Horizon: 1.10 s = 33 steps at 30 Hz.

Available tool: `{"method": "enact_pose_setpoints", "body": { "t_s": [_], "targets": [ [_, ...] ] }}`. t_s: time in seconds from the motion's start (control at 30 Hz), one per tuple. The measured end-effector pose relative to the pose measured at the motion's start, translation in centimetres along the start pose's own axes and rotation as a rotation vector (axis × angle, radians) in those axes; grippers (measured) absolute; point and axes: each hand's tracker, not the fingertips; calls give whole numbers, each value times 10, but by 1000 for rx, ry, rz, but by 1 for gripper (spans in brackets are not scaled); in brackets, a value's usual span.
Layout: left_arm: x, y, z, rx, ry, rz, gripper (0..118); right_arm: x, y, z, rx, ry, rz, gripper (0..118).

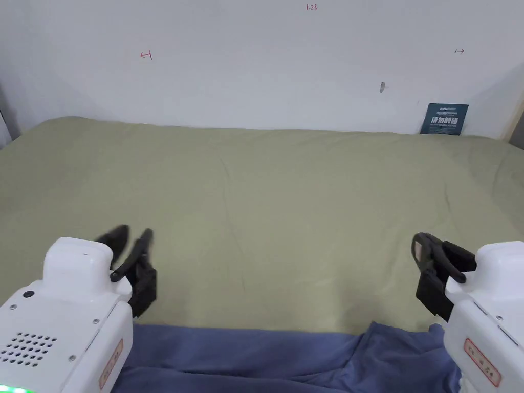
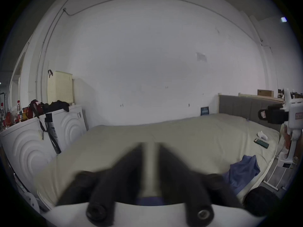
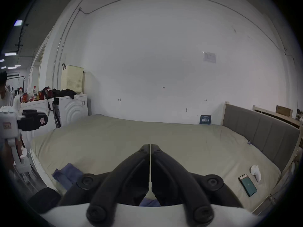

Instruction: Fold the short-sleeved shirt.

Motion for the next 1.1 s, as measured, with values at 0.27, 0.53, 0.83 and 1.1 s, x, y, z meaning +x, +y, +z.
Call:
{"method": "enact_pose_setpoints", "body": {
  "t_s": [0.27,0.53,0.83,1.1],
  "targets": [
    [-44,-34,-16,-204,-73,38,29,-2,-1,5,11,-10,-3,4],
    [-146,-112,-57,-556,-232,421,118,-18,-26,5,-87,-8,12,4],
    [-178,-256,-115,-795,-736,1242,118,-36,-33,-1,-163,-26,24,4],
    [-126,-242,-125,-853,-661,1065,7,-48,-18,-5,-159,-24,43,4]
  ]
}}
